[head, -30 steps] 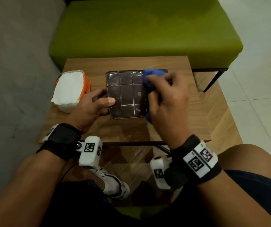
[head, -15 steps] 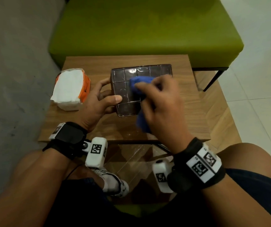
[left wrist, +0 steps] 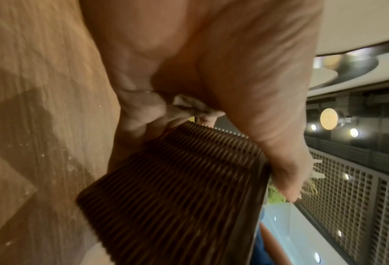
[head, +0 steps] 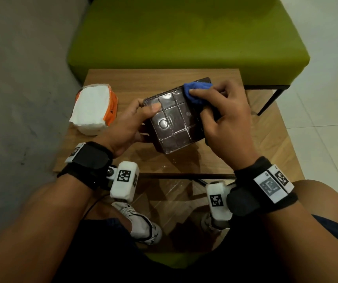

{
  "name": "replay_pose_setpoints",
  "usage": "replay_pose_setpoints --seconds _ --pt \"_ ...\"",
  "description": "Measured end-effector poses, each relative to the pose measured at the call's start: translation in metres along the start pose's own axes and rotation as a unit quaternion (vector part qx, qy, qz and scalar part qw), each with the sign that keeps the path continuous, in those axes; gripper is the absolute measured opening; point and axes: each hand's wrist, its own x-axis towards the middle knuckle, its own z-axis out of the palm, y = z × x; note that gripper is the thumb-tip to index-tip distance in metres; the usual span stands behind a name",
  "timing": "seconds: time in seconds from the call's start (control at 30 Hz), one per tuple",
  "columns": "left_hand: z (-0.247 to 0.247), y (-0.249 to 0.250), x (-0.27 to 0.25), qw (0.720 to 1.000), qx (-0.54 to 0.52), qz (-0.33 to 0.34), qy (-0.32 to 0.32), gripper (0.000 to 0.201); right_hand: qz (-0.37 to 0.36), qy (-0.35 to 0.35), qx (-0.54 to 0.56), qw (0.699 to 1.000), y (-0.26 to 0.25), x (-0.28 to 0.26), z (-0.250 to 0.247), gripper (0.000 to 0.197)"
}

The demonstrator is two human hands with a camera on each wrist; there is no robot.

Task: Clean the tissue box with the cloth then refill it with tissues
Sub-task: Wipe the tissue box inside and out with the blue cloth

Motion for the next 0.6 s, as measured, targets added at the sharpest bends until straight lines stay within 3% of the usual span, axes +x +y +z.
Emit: replay_pose_setpoints --seconds 0.17,0.3,0.4,0.53,0.6 --pt "-0.003 0.005 -0.001 1.000 -0.015 0.006 0.019 0.085 -0.044 -0.020 -0.057 0.997 0.004 0.003 -0.001 0.040" --pt "0.005 0.000 0.003 0.994 -0.062 0.065 0.063 0.058 -0.068 -0.035 -0.109 0.991 -0.026 -0.022 0.014 0.040" --pt "0.003 -0.001 0.002 0.991 -0.080 0.089 0.067 0.065 -0.114 -0.065 -0.118 0.984 -0.027 -0.040 0.012 0.038" --pt "-0.003 -0.004 0.000 0.993 -0.065 0.084 0.058 0.080 0.016 0.066 -0.071 0.995 0.002 -0.016 0.001 0.042" --pt "-0.002 -0.003 0.002 0.994 -0.059 0.081 0.048 0.081 0.029 0.071 -0.069 0.995 -0.011 -0.015 0.009 0.041"
